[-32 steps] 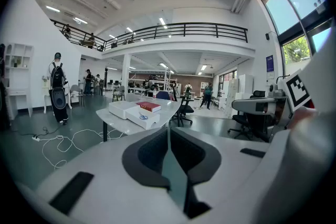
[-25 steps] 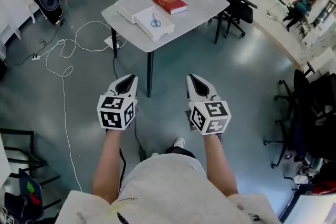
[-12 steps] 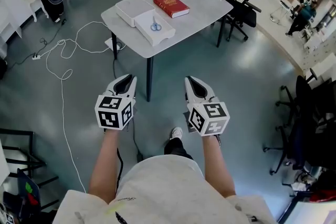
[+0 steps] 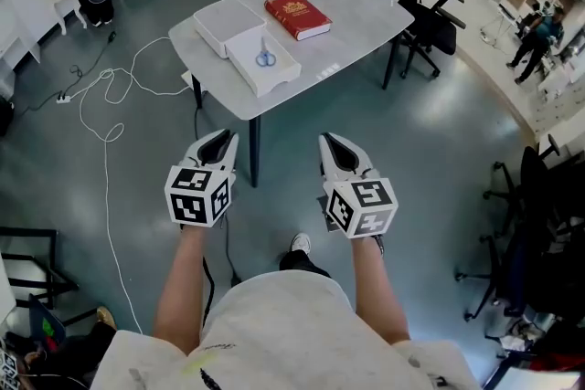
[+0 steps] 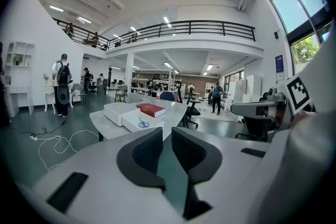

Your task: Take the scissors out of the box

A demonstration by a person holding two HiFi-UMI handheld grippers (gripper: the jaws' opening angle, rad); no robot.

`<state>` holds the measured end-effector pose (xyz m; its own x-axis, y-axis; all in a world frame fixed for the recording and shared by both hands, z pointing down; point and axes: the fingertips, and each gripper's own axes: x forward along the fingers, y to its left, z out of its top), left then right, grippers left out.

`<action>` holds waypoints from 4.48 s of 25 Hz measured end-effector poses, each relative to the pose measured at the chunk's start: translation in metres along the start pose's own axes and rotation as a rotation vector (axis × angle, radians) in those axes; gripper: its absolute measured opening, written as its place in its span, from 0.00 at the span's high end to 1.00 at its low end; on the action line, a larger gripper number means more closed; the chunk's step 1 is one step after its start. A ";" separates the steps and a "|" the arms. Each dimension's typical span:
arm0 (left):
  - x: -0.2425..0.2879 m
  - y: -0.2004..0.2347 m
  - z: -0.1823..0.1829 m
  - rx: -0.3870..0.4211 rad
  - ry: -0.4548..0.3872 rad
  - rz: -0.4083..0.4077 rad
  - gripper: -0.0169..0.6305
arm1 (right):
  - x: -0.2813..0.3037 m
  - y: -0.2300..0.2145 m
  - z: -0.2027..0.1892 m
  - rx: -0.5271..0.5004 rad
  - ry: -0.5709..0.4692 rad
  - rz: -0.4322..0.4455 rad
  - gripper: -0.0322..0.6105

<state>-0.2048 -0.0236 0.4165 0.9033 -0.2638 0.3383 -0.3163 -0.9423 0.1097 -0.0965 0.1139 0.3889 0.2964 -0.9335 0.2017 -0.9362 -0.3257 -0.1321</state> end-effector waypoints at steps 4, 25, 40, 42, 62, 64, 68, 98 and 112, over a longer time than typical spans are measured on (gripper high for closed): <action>0.035 -0.001 0.008 0.000 0.015 0.010 0.93 | 0.024 -0.030 0.006 0.002 0.010 0.018 0.94; 0.148 -0.008 0.033 0.013 0.078 0.102 0.87 | 0.100 -0.133 0.025 -0.010 0.029 0.132 0.94; 0.205 0.044 0.040 -0.016 0.095 0.114 0.87 | 0.174 -0.147 0.025 -0.026 0.066 0.151 0.94; 0.220 0.058 0.042 -0.027 0.101 0.108 0.87 | 0.194 -0.148 0.026 -0.030 0.076 0.153 0.94; 0.326 0.159 0.060 -0.072 0.169 0.028 0.87 | 0.353 -0.159 0.061 -0.055 0.125 0.126 0.94; 0.333 0.162 0.057 -0.074 0.182 0.013 0.87 | 0.363 -0.158 0.061 -0.058 0.128 0.125 0.94; 0.348 0.164 0.048 -0.071 0.224 -0.005 0.87 | 0.377 -0.161 0.061 -0.065 0.133 0.125 0.94; 0.435 0.145 -0.019 -0.213 0.575 0.230 0.86 | 0.508 -0.224 0.076 -0.087 0.196 0.544 0.94; 0.450 0.159 -0.056 -0.295 0.671 0.390 0.83 | 0.532 -0.224 0.061 -0.117 0.256 0.736 0.94</action>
<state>0.1356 -0.2812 0.6383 0.3776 -0.2931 0.8783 -0.7185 -0.6911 0.0782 0.2817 -0.3187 0.4669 -0.4469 -0.8348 0.3216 -0.8928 0.3939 -0.2185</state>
